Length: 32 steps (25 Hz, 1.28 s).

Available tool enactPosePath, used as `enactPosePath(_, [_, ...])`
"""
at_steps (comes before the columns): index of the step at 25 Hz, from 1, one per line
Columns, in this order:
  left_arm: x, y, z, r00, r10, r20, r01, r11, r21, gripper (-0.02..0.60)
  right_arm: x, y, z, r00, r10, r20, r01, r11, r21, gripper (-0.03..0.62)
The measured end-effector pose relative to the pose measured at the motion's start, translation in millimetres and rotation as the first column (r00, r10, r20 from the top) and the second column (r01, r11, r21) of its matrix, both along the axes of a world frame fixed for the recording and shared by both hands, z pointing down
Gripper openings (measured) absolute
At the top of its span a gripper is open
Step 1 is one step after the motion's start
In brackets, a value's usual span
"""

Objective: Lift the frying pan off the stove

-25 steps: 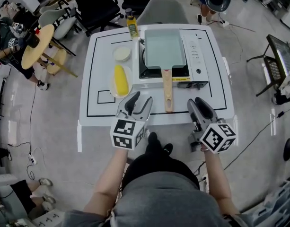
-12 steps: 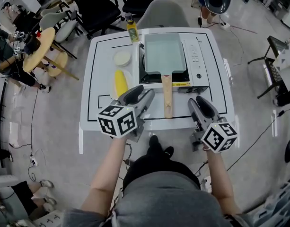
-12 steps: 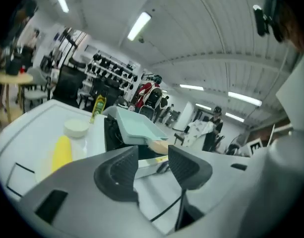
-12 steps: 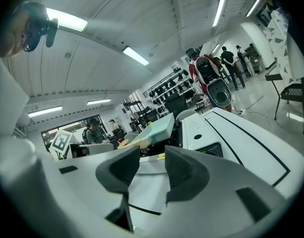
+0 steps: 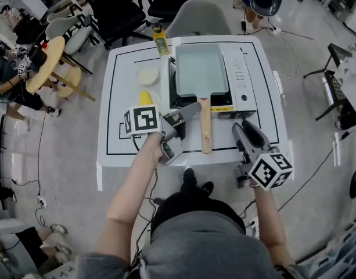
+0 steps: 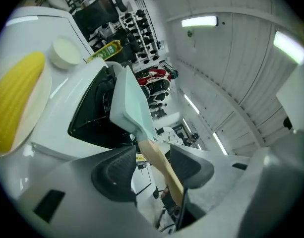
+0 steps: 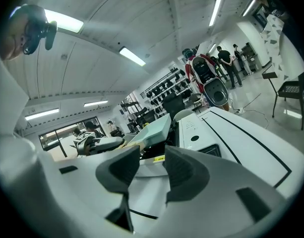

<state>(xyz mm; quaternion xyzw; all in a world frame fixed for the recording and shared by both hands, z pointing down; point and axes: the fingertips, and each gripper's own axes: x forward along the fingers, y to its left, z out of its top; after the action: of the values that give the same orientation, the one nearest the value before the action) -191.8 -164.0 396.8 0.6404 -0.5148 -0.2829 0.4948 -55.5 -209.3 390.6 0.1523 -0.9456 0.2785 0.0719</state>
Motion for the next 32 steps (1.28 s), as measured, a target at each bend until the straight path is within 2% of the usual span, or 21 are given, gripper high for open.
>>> enactPosePath(5, [6, -16, 10, 0.996, 0.055, -0.074, -0.057, 0.998, -0.025, 0.204, -1, -7, 3, 1.000, 0.014, 0.002, -0.014, 1.000, -0.017, 0.153])
enactPosePath(10, [13, -30, 13, 0.978, 0.112, -0.178, -0.117, 0.993, -0.018, 0.204, -2, -8, 2, 1.000, 0.020, 0.006, -0.020, 0.999, -0.034, 0.153])
enactPosePath(21, [19, -57, 19, 0.939, 0.190, -0.286, -0.208, 0.978, -0.034, 0.202, -9, -6, 5, 1.000, 0.005, 0.004, -0.005, 0.998, -0.065, 0.153])
enactPosePath(28, [21, -60, 18, 0.920, 0.208, -0.331, -0.238, 0.970, -0.053, 0.167, -20, 5, 3, 0.996, -0.087, 0.026, 0.090, 0.986, -0.138, 0.163])
enactPosePath(32, [22, -60, 20, 0.918, 0.206, -0.340, -0.238, 0.970, -0.053, 0.163, -32, 15, 3, 0.982, -0.174, 0.079, 0.188, 0.952, -0.242, 0.186])
